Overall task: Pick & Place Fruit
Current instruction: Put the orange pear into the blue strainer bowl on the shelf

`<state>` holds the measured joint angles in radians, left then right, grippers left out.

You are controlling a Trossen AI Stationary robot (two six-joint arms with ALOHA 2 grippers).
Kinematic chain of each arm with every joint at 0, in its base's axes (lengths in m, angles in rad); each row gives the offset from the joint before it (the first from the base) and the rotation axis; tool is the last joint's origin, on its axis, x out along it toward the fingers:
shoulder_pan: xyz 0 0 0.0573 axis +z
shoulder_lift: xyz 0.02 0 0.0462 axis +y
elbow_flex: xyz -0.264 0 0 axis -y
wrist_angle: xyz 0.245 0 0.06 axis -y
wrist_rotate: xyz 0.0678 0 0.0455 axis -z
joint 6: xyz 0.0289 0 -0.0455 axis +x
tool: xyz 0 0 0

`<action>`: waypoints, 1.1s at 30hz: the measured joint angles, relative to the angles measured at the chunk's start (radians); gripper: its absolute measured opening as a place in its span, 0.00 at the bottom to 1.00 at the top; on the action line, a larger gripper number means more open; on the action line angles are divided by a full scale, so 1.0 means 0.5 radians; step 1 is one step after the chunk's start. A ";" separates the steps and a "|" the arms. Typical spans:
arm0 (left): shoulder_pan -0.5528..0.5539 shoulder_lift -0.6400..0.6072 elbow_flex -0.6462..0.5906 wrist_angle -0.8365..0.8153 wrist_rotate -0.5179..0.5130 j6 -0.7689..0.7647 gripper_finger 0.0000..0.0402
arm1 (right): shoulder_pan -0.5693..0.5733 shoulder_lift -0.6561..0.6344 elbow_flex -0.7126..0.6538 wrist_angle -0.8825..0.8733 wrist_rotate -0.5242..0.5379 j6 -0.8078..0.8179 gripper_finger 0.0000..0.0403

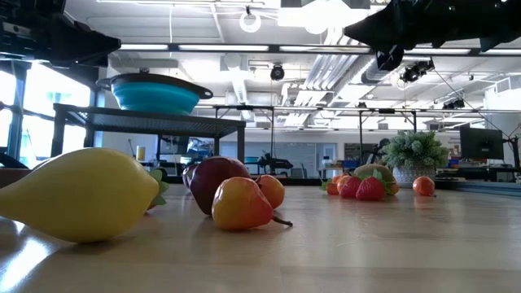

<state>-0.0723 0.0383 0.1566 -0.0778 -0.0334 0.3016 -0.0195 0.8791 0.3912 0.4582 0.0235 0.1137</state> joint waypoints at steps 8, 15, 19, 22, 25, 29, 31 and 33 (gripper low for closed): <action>0.000 0.000 0.000 0.000 -0.001 -0.001 0.00 | -0.001 0.000 0.000 -0.025 0.235 0.211 0.01; 0.000 0.000 0.000 0.000 -0.006 -0.001 0.00 | 0.004 0.038 0.190 -0.472 0.353 0.292 0.01; 0.000 0.000 0.000 0.000 -0.006 -0.001 0.00 | 0.004 0.149 0.366 -0.812 0.450 0.305 0.01; 0.000 0.000 0.000 -0.001 -0.007 -0.001 0.00 | 0.004 0.259 0.480 -0.985 0.461 0.305 0.01; 0.000 0.000 0.000 -0.001 -0.008 -0.001 0.00 | 0.004 0.361 0.592 -1.117 0.461 0.304 0.01; 0.000 0.000 0.000 -0.001 -0.008 -0.001 0.00 | 0.004 0.484 0.728 -1.325 0.463 0.304 0.01; 0.000 0.000 0.000 -0.001 -0.008 -0.001 0.00 | -0.001 0.533 0.777 -1.406 0.462 0.303 0.01; 0.000 0.000 0.001 -0.001 -0.008 -0.001 0.00 | -0.011 0.582 0.810 -1.449 0.462 0.303 0.01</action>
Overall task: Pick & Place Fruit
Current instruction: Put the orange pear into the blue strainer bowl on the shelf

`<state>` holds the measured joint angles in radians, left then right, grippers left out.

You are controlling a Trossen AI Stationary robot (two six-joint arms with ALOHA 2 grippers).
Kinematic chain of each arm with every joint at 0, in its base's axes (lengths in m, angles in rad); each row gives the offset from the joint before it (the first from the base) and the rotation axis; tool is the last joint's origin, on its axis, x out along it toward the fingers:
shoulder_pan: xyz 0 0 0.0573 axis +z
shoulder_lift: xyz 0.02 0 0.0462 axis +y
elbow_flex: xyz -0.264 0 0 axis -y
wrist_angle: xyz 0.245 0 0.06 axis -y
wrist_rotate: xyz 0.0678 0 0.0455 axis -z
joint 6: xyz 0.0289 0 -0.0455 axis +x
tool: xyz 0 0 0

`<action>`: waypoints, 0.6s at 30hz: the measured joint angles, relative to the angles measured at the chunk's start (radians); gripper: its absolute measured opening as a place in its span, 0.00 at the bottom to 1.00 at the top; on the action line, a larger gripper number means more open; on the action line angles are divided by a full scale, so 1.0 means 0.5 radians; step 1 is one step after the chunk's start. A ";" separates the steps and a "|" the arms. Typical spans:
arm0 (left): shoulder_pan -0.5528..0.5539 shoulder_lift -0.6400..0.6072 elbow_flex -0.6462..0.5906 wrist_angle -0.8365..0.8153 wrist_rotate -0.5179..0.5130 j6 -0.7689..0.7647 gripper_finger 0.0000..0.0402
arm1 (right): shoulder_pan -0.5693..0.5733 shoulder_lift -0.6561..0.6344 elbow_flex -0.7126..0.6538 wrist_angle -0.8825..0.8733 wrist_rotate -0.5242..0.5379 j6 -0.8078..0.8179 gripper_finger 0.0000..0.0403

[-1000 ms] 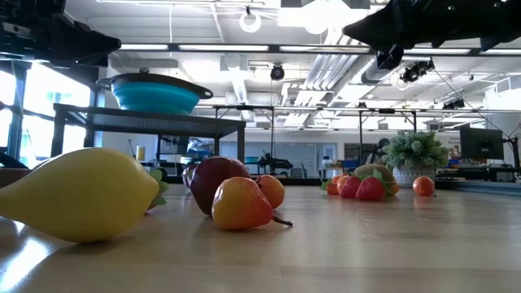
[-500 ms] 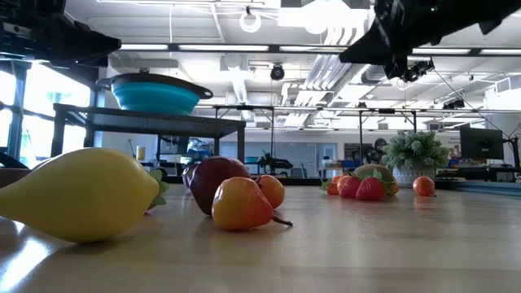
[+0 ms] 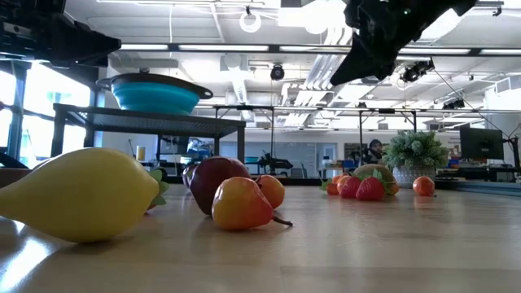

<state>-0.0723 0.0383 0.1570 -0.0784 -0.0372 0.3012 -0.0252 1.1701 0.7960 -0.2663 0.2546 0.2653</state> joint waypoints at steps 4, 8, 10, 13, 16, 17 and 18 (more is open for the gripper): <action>0.000 0.000 0.000 0.000 0.000 0.000 0.00 | -0.047 0.091 0.008 -0.052 -0.008 -0.014 0.01; 0.000 0.000 0.000 0.000 0.000 0.000 0.00 | -0.103 0.195 0.008 -0.071 -0.011 -0.007 0.01; 0.000 0.000 0.000 0.000 -0.001 -0.005 0.00 | -0.124 0.243 0.008 -0.071 0.010 0.010 0.01; 0.000 0.000 0.000 0.000 -0.002 -0.052 0.00 | -0.161 0.315 0.008 -0.074 0.013 0.077 0.01; 0.000 0.000 0.000 0.000 -0.003 -0.090 0.00 | -0.191 0.379 0.007 -0.080 0.011 0.154 0.07; 0.000 0.000 0.000 0.000 -0.003 -0.093 0.00 | -0.201 0.399 0.007 -0.080 0.012 0.181 0.10; 0.000 0.000 0.000 0.000 -0.003 -0.093 0.00 | -0.207 0.418 0.007 -0.080 0.013 0.210 0.13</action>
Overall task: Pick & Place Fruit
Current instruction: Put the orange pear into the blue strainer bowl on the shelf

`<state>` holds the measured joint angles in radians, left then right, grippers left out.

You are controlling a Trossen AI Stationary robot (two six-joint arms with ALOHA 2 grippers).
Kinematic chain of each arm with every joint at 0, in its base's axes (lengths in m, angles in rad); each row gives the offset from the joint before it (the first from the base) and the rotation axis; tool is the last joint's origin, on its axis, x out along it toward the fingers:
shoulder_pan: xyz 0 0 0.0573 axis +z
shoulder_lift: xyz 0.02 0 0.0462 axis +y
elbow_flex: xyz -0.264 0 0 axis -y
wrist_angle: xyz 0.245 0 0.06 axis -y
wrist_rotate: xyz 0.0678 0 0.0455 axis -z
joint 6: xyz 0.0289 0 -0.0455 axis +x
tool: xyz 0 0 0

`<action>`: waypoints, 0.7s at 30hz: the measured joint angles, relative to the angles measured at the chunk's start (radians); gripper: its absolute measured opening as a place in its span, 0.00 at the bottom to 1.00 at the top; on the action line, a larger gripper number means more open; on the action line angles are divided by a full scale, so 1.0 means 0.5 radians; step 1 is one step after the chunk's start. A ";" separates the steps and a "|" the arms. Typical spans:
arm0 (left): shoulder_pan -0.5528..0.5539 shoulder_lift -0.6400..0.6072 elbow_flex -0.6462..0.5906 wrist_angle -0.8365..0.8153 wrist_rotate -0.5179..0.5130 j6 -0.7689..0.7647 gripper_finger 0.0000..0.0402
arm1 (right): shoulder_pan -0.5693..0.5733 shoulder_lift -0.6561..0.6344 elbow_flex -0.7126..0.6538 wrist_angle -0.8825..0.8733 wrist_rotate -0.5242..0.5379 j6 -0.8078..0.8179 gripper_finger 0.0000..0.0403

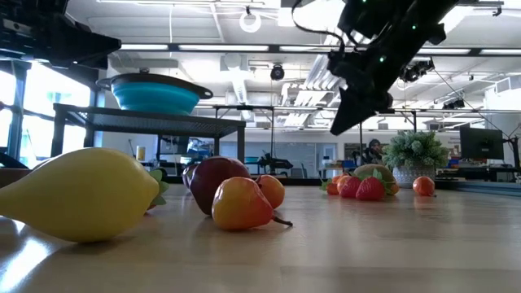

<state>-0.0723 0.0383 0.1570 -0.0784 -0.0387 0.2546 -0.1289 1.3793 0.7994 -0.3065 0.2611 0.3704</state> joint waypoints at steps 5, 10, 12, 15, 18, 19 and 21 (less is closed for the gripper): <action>0.000 0.001 0.000 0.000 0.000 0.000 0.00 | -0.023 0.068 0.000 -0.005 0.070 0.187 0.34; 0.000 0.000 0.000 0.001 -0.012 0.002 0.00 | -0.023 0.076 -0.001 -0.026 0.111 0.293 0.48; 0.000 0.000 0.000 0.001 -0.039 0.004 0.00 | -0.022 0.076 -0.001 -0.027 0.110 0.317 0.50; 0.000 0.000 0.000 0.001 -0.059 0.004 0.00 | -0.022 0.076 -0.001 -0.040 0.110 0.307 0.49; 0.000 0.000 0.000 0.001 -0.063 0.004 0.00 | -0.022 0.096 -0.001 -0.056 0.110 0.313 0.46; 0.000 0.000 0.000 0.001 -0.063 0.004 0.00 | -0.022 0.101 -0.001 -0.058 0.109 0.316 0.44; 0.000 0.000 0.000 0.000 -0.063 0.004 0.00 | -0.022 0.104 -0.003 -0.074 0.108 0.315 0.42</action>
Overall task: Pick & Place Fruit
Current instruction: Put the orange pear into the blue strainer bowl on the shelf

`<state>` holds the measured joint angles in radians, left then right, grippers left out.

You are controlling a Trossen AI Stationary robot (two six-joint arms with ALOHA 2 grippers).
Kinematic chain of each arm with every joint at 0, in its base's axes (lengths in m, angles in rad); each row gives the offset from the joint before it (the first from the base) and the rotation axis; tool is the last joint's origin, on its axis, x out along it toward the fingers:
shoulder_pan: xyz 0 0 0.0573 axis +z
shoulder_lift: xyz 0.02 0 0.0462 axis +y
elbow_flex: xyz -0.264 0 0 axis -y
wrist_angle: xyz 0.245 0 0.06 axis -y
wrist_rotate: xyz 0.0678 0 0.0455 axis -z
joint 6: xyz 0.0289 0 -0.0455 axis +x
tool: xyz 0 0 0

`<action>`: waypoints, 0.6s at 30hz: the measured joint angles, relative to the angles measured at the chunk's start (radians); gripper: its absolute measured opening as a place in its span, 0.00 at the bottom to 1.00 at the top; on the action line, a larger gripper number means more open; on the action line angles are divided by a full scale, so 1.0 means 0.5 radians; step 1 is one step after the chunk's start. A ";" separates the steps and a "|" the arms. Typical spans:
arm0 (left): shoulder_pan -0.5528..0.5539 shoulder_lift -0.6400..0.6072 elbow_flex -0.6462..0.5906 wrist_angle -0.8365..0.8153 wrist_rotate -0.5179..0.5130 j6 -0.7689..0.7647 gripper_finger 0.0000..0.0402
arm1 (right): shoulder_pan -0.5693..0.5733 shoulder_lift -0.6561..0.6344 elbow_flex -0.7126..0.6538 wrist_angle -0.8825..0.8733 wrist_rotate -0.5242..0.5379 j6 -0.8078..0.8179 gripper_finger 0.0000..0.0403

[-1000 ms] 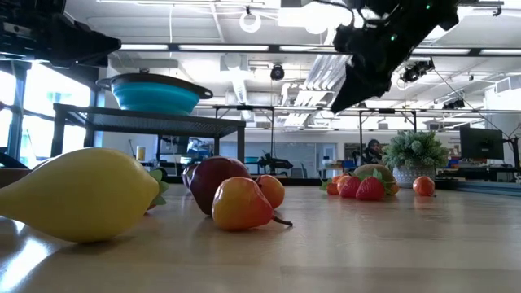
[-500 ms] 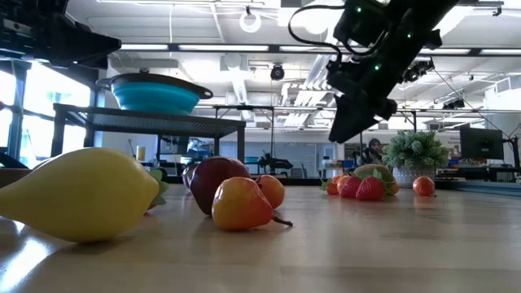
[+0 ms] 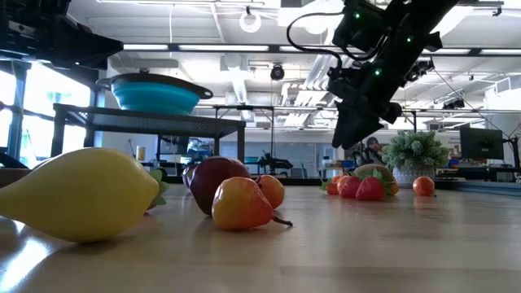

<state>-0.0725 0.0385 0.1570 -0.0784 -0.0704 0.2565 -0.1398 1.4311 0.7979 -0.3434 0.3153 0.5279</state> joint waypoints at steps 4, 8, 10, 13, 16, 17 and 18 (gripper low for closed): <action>0.000 0.000 0.000 0.000 -0.001 0.000 0.00 | 0.004 0.035 0.000 0.010 -0.001 0.006 0.40; 0.000 0.000 0.000 0.000 -0.004 0.000 0.00 | 0.004 0.060 0.003 0.028 0.001 0.006 0.40; 0.000 0.000 0.000 0.000 -0.005 0.000 0.00 | 0.004 0.086 0.002 0.019 -0.001 0.009 0.40; 0.000 0.000 0.000 0.000 -0.005 0.000 0.00 | 0.004 0.148 0.000 0.051 -0.002 0.049 0.40; 0.000 0.000 0.000 -0.001 -0.005 -0.001 0.00 | 0.005 0.220 0.001 0.038 0.004 0.072 0.40; 0.000 0.000 0.000 -0.001 -0.005 -0.001 0.00 | 0.005 0.242 0.001 0.042 0.004 0.073 0.40; 0.000 0.000 0.000 -0.001 -0.005 -0.001 0.00 | 0.004 0.260 0.001 0.051 0.004 0.074 0.40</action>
<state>-0.0727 0.0387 0.1570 -0.0788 -0.0727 0.2562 -0.1376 1.5613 0.7982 -0.3180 0.3172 0.5649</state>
